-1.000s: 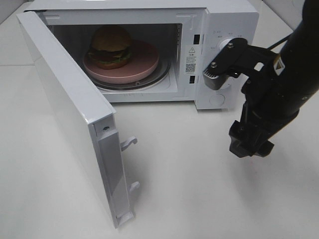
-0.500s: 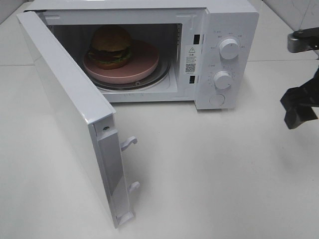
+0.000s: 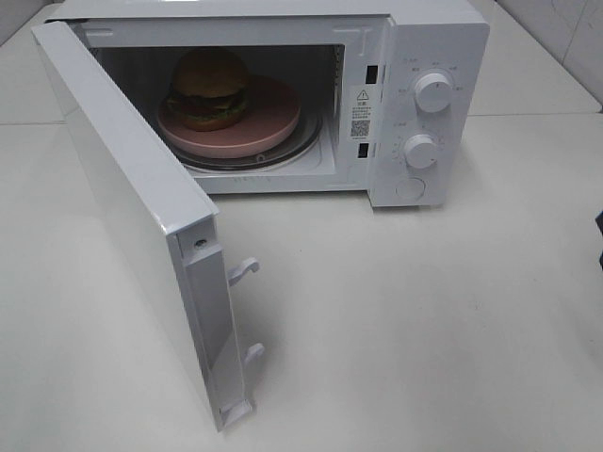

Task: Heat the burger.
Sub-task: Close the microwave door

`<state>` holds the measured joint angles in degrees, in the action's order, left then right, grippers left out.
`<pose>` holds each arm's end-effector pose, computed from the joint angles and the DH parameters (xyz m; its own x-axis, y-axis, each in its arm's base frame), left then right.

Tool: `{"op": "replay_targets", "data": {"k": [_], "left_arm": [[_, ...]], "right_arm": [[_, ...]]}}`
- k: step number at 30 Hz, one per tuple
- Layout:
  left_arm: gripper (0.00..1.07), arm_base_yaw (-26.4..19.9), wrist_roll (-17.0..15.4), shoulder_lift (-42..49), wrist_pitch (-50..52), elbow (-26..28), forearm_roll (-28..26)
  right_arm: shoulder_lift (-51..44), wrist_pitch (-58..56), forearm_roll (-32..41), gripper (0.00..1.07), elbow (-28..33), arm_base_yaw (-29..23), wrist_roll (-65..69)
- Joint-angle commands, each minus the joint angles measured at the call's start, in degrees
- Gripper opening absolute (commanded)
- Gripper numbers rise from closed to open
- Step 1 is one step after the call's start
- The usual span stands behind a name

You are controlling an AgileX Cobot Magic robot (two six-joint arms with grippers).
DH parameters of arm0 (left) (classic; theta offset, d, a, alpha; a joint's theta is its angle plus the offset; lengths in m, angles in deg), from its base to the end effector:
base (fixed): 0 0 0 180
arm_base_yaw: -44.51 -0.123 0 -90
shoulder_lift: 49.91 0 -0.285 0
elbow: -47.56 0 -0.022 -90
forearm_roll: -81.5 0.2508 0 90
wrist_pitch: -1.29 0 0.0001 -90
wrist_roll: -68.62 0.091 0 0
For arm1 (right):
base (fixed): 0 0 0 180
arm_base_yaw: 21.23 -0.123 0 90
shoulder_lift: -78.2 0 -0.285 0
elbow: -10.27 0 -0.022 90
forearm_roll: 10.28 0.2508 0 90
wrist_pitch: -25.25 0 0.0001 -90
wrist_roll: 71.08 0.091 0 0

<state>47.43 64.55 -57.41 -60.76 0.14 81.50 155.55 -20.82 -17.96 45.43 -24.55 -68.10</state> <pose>-0.0089 0.0005 0.2810 -0.4554 -0.0478 -0.8890 0.0187 0.9978 -0.0633 0.2112 0.0035 0.2412 -0.9260 -0.0949 -0.3654 -0.0604 0.9927 -0.1046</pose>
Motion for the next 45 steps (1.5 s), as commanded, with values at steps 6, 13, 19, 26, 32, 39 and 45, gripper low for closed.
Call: {"op": "replay_targets", "data": {"k": [6,13,19,26,32,39,45], "left_arm": [[1.02,-0.1,0.2,0.3,0.7,-0.2,0.0],[1.02,-0.1,0.2,0.3,0.7,-0.2,0.0],[1.02,-0.1,0.2,0.3,0.7,-0.2,0.0],[1.02,-0.1,0.2,0.3,0.7,-0.2,0.0],[1.02,-0.1,0.2,0.3,0.7,-0.2,0.0],[1.02,-0.1,0.2,0.3,0.7,-0.2,0.0],[1.02,-0.1,0.2,0.3,0.7,-0.2,0.0]], "right_arm": [[-15.4,-4.0,2.4,0.76,6.8,0.3,0.2],[-29.0,-4.2,2.5,0.76,9.9,0.3,0.2],[-41.1,-6.4,3.7,0.76,12.5,0.3,-0.6],[-54.5,-9.2,3.9,0.76,13.9,0.3,-0.7],[-65.1,-9.2,3.8,0.76,13.9,0.3,-0.7],[-69.4,-9.2,3.8,0.76,14.0,0.3,-0.8],[-71.5,-9.3,4.0,0.76,14.1,0.2,-1.3]]}}
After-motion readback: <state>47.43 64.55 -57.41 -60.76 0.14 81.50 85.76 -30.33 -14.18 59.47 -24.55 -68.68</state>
